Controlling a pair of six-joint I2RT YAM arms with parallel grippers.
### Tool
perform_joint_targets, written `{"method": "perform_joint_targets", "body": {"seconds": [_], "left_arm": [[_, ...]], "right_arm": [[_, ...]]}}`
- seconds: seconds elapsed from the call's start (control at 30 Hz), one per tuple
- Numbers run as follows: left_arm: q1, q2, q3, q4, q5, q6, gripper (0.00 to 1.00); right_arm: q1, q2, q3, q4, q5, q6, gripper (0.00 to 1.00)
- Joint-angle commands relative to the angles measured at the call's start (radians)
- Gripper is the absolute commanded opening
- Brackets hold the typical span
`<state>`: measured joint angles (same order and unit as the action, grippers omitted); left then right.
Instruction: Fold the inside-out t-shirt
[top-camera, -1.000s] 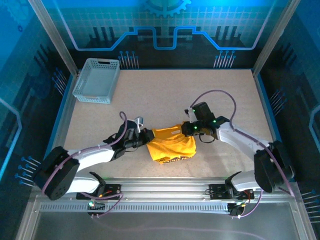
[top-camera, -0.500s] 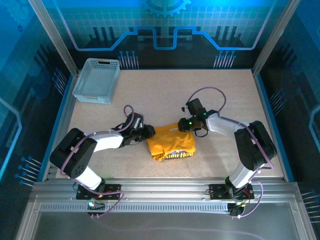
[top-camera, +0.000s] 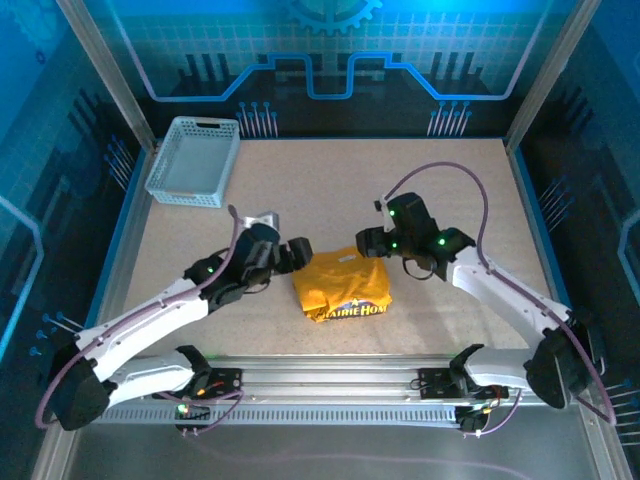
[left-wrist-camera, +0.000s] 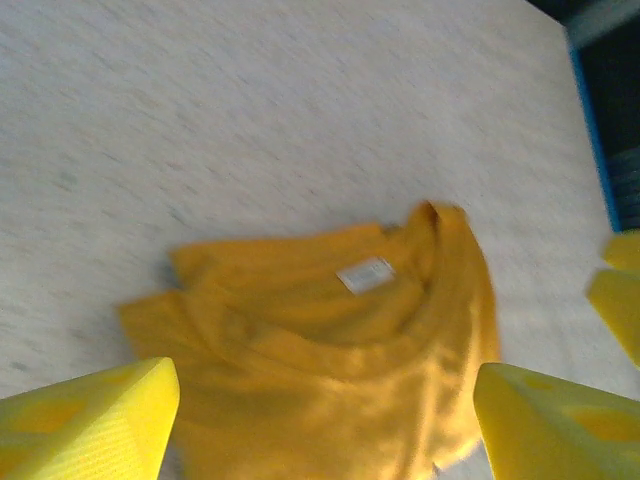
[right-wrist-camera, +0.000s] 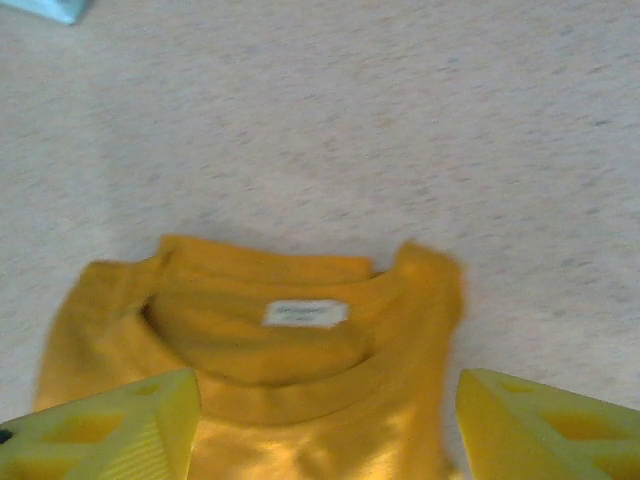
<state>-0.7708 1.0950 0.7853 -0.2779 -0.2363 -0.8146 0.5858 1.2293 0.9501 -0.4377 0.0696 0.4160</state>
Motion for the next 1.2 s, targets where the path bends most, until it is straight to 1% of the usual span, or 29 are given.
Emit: {"method": "perform_joint_targets", "body": {"seconds": [0.0,0.07,0.17,0.27,0.33,0.4,0.5,0.57,0.6,0.7,0.8,0.9,1.0,1.1,1.17], "left_arm": [[-0.091,0.082,-0.081,0.133,0.034,-0.105,0.77],[-0.107,0.145,-0.124,0.230,0.061,-0.139,0.76],[-0.098,0.225,-0.199,0.333,0.060,-0.187,0.76],[-0.077,0.288,-0.272,0.386,0.059,-0.246,0.76],[-0.067,0.326,-0.318,0.387,0.067,-0.292,0.75],[-0.067,0.339,-0.360,0.397,0.076,-0.314,0.71],[-0.067,0.295,-0.399,0.379,0.079,-0.312,0.70],[-0.067,0.230,-0.389,0.326,0.070,-0.278,0.71],[-0.068,0.189,-0.367,0.281,0.060,-0.254,0.72],[-0.066,0.076,-0.312,0.168,0.037,-0.185,0.76],[-0.057,-0.001,-0.297,0.142,0.043,-0.159,0.79],[-0.048,0.010,-0.301,0.198,0.100,-0.163,0.79],[-0.045,0.086,-0.300,0.289,0.159,-0.187,0.79],[-0.037,0.169,-0.311,0.373,0.174,-0.231,0.76],[-0.015,0.223,-0.319,0.430,0.198,-0.248,0.74]], "right_arm": [[0.031,-0.001,-0.120,0.082,-0.121,0.125,0.65],[0.037,0.024,-0.175,0.155,-0.132,0.169,0.62],[0.036,0.087,-0.244,0.242,-0.118,0.206,0.59],[0.033,0.164,-0.296,0.285,-0.090,0.251,0.57],[0.033,0.199,-0.332,0.297,-0.059,0.303,0.58],[0.032,0.219,-0.357,0.298,-0.041,0.338,0.59],[0.035,0.215,-0.373,0.295,-0.053,0.346,0.59],[0.038,0.176,-0.371,0.279,-0.059,0.327,0.61],[0.037,0.147,-0.360,0.244,-0.050,0.316,0.62],[0.034,0.054,-0.311,0.118,-0.001,0.265,0.71],[0.020,-0.015,-0.275,0.032,0.024,0.214,0.78],[-0.026,-0.025,-0.263,-0.015,-0.002,0.177,0.80],[-0.079,0.000,-0.290,0.029,-0.096,0.180,0.81],[-0.072,0.049,-0.302,0.066,-0.141,0.201,0.81],[-0.069,0.085,-0.317,0.113,-0.172,0.225,0.81]]}}
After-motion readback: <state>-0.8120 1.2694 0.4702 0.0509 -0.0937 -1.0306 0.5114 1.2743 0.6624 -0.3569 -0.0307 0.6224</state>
